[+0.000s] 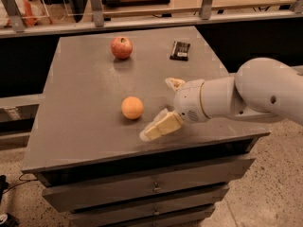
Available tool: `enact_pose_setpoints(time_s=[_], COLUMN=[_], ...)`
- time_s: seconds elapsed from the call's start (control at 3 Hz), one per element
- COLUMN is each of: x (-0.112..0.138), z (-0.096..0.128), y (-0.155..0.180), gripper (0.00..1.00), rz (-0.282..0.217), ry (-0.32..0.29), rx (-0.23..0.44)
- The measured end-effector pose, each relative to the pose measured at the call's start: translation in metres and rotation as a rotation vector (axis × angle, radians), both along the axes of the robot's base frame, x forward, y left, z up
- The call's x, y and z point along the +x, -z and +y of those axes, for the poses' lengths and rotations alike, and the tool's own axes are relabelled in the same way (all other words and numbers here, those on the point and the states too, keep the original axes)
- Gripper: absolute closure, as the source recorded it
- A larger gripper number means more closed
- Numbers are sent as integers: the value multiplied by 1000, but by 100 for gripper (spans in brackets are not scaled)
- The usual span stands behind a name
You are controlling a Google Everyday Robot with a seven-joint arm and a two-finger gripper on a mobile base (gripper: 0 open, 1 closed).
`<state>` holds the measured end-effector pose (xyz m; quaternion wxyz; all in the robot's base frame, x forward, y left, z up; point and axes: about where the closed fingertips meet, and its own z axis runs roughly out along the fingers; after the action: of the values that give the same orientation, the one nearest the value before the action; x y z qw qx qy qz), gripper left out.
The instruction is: Move orange near apple
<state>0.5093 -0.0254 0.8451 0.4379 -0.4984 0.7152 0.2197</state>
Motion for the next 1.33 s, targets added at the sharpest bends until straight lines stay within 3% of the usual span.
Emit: enact_pose_setpoints(time_s=[1.33], x=[15], z=[33], y=[-2], gripper=[0], rz=[6], ry=[-87], rx=[64])
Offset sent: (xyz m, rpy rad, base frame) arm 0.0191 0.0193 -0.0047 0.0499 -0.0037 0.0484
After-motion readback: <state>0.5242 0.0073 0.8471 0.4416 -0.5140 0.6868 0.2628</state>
